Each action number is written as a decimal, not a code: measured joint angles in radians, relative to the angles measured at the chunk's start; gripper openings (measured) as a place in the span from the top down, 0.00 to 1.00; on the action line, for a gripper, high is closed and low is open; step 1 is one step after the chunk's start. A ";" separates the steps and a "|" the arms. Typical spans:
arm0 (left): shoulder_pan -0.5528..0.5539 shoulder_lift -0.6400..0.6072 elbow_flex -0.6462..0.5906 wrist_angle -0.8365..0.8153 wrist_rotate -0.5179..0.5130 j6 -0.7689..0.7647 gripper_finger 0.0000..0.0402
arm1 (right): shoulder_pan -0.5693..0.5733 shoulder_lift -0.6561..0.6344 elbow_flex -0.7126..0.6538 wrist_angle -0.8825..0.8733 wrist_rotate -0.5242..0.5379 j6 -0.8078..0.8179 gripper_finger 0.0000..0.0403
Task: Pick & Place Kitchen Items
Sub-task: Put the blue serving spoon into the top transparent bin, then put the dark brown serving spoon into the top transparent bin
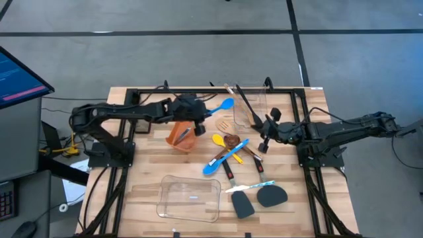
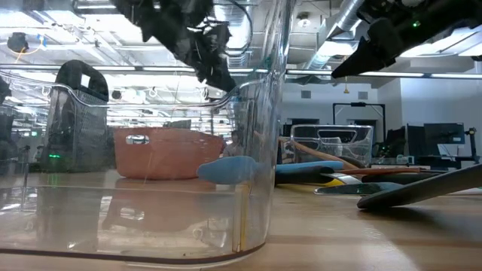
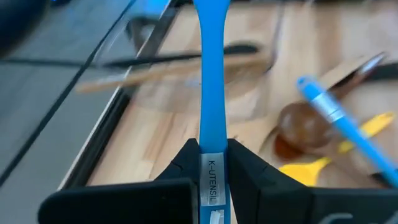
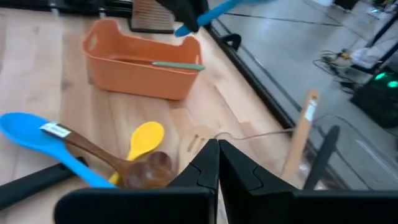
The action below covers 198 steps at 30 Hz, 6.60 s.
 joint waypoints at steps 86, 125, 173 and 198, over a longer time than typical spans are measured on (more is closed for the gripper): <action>-0.073 -0.049 -0.267 0.660 -0.012 0.010 0.89 | -0.117 0.681 0.255 1.045 -0.050 -0.132 0.95; -0.073 -0.058 -0.267 0.656 -0.079 -0.099 0.61 | -0.629 0.448 0.605 -0.444 -0.427 0.177 0.95; -0.073 -0.058 -0.267 0.600 -0.078 -0.099 0.61 | -0.779 0.794 0.950 -0.837 -0.624 0.067 0.54; -0.073 -0.059 -0.291 0.608 -0.082 -0.099 0.61 | -0.389 0.397 0.998 -0.830 -0.546 -0.142 1.00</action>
